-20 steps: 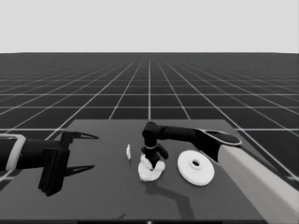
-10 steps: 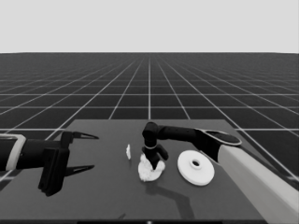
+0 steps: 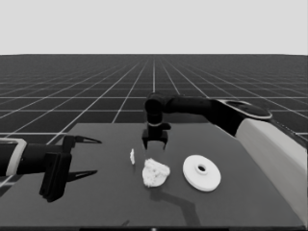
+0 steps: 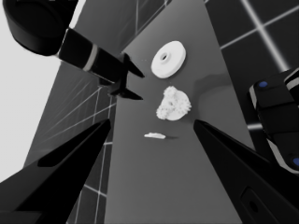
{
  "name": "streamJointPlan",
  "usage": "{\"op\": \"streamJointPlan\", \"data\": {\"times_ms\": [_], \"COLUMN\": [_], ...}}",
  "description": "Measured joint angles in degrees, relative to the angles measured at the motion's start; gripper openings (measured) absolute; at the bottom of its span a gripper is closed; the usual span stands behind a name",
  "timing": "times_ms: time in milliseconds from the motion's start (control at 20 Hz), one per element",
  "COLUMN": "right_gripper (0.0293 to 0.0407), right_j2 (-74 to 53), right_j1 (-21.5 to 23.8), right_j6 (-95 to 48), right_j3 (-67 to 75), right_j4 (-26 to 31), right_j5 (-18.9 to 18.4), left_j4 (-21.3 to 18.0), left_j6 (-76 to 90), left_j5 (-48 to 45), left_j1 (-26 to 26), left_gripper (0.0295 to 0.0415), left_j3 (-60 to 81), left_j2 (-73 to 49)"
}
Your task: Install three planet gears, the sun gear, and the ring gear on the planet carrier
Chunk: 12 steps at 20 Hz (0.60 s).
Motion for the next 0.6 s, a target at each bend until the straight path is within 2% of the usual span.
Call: {"op": "streamJointPlan", "data": {"times_ms": [250, 300, 350, 400, 500, 600], "right_gripper": [0.0385, 0.0406, 0.0395, 0.0389, 0.0385, 0.0385], "right_j2": [0.2, -15.3, -39.5, -54.6, -67.9, -72.2], "right_j1": [1.3, -7.5, -18.9, -25.1, -30.3, -32.0], "right_j6": [-4.6, -28.4, -43.4, -52.2, -60.5, -63.3], "right_j3": [-0.8, 25.5, 45.5, 57.2, 68.5, 72.4], "right_j4": [1.4, -15.9, -26.3, -32.4, -38.2, -40.1], "right_j5": [0.0, 9.5, 15.0, 18.2, 21.4, 22.4], "left_j4": [0.0, 0.0, 0.0, 0.0, 0.0, 0.0], "left_j6": [0.0, 0.0, 0.0, 0.0, 0.0, 0.0], "left_j5": [0.0, 0.0, 0.0, 0.0, 0.0, 0.0], "left_j1": [0.0, 0.0, 0.0, 0.0, 0.0, 0.0], "left_gripper": [0.0385, 0.0385, 0.0385, 0.0385, 0.0385, 0.0385], "left_j3": [0.0, 0.0, 0.0, 0.0, 0.0, 0.0], "left_j2": [0.0, 0.0, 0.0, 0.0, 0.0, 0.0]}}
